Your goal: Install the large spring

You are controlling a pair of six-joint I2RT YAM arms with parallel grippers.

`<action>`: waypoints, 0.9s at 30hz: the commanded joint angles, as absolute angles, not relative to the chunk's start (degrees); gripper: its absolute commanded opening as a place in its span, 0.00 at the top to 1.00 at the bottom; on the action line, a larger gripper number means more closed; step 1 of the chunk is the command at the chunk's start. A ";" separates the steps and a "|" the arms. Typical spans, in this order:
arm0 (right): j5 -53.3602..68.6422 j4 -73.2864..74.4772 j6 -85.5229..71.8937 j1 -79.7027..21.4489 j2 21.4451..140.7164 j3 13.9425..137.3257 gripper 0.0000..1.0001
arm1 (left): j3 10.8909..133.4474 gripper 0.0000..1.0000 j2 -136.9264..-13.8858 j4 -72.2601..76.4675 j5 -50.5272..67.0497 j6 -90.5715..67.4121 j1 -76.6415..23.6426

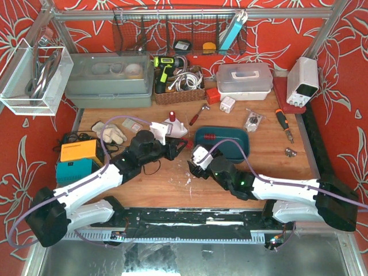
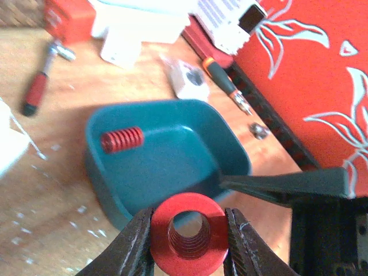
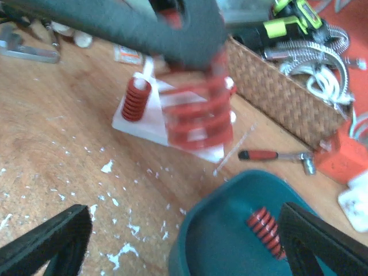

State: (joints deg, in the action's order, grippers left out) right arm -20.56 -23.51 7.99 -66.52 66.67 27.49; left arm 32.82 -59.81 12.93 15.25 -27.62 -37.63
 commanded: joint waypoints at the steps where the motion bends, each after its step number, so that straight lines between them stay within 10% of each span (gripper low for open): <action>1: -28.89 -19.12 4.99 -66.14 66.55 30.15 0.02 | 37.75 1.00 -60.21 9.39 2.64 -20.87 -37.79; 13: -35.39 -12.44 -5.50 -60.27 60.12 28.61 0.01 | 47.94 0.98 -74.23 6.61 -17.08 -12.58 -37.47; 27: -31.15 -9.62 -10.74 -54.89 56.14 26.75 0.01 | 59.15 0.97 -89.48 3.34 -6.76 -13.10 -30.06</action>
